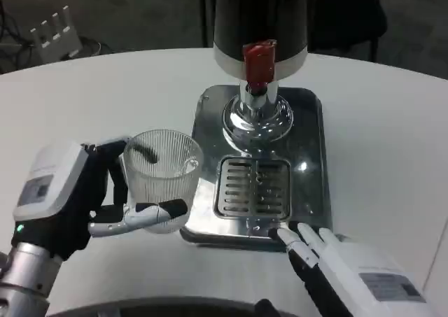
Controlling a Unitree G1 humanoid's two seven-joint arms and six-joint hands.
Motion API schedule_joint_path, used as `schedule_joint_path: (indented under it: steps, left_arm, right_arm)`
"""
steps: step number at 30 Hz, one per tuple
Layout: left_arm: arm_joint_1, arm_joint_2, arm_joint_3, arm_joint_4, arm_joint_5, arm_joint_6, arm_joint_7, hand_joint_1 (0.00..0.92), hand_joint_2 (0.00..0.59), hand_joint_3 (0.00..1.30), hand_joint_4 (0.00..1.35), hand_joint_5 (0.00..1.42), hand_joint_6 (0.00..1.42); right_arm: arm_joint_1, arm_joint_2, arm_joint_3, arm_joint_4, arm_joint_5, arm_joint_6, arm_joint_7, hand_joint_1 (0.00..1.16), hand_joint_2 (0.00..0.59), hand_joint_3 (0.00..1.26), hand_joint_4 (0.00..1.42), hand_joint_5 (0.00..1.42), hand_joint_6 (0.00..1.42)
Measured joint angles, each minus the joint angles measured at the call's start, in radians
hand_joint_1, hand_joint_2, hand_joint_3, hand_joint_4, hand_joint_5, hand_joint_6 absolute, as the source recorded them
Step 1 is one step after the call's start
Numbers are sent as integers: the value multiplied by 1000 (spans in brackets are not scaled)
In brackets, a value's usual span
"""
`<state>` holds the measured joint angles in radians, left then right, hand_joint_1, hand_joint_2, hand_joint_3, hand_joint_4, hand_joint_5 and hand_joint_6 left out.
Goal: Grasp the cup under the faucet to collect the drink, then remove the cup.
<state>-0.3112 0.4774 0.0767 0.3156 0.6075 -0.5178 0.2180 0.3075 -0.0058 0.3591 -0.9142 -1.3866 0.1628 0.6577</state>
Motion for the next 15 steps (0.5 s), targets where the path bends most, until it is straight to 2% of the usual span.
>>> schedule_joint_path:
  steps: [8,15]
  left_arm:
    - [-123,14,-75,143,34,31,56,469,147,1033,1126,1355,1424]
    - [-244,9,-156,263,42,68,105,470,147,1033,1126,1355,1424]
  right_arm:
    - [43,4,-7,-42,3,-10,8,347,458,84,0,0,1]
    - [86,7,-41,-80,23,-24,19,346,456,84,0,0,2]
